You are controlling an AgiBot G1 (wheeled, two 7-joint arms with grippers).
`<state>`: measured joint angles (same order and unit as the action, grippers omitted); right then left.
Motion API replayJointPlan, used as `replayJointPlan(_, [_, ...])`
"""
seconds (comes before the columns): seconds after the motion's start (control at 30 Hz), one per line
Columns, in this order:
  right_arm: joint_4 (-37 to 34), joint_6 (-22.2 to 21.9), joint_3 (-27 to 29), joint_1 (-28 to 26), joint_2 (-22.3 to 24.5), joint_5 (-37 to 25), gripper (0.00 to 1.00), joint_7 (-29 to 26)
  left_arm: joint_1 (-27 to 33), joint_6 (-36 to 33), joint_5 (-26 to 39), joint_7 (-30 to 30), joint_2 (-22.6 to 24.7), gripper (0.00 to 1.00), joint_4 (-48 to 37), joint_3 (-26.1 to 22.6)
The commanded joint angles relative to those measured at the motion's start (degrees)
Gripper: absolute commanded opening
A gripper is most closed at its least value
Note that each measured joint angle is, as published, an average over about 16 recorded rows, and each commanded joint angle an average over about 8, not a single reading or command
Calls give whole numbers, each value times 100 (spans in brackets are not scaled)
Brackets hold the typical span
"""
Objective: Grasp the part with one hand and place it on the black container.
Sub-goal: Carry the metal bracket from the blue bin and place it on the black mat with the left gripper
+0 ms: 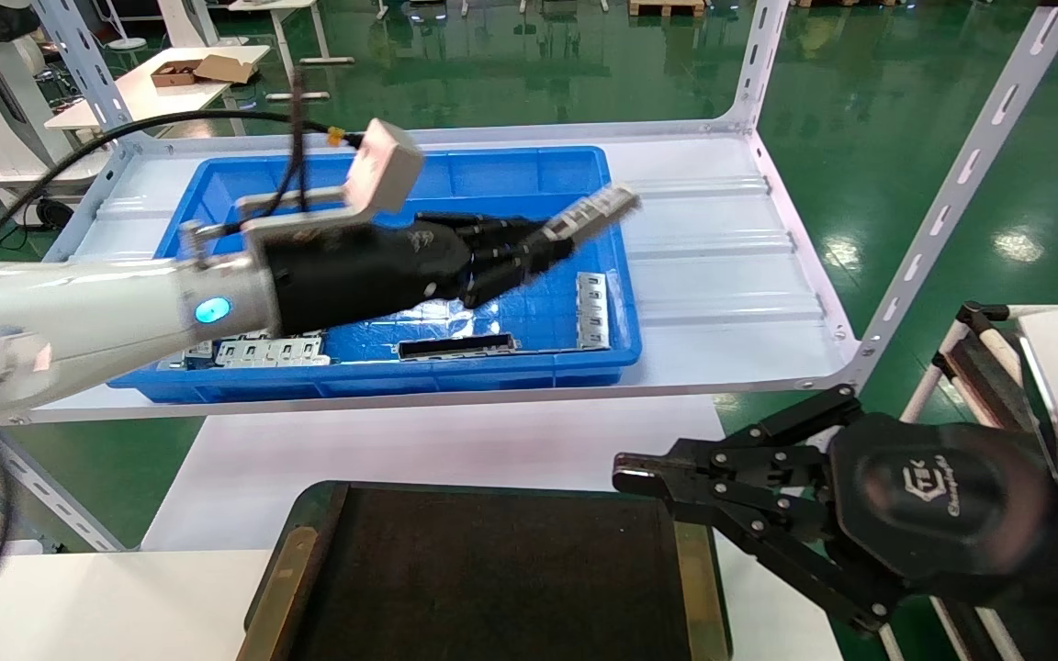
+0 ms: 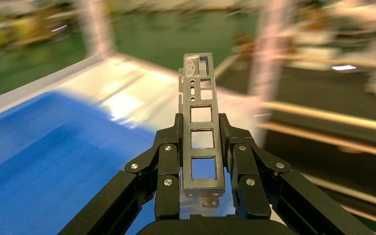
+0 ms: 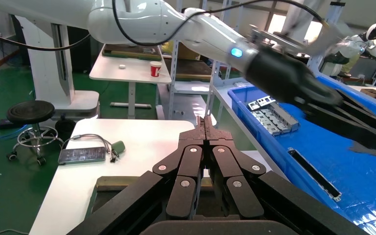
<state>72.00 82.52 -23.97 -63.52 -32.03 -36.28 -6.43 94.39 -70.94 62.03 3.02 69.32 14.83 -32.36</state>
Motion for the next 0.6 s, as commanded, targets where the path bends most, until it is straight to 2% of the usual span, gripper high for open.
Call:
replayJointPlan(0.03, [0,0,0,0,0,0,0,0,-21,-719,-175,96,-166,0,68,73])
replayJointPlan(0.17, [0,0,0,0,0,0,0,0,-220,-1248,-274,87,-270,0,141,85])
replayJointPlan(0.3, [0,0,0,0,0,0,0,0,-633,-1420,-294,-44,-329,0,335,51])
replayJointPlan(0.6, [0,0,0,0,0,0,0,0,-2149,-1530,-430,-558,-521,0,1214,-32])
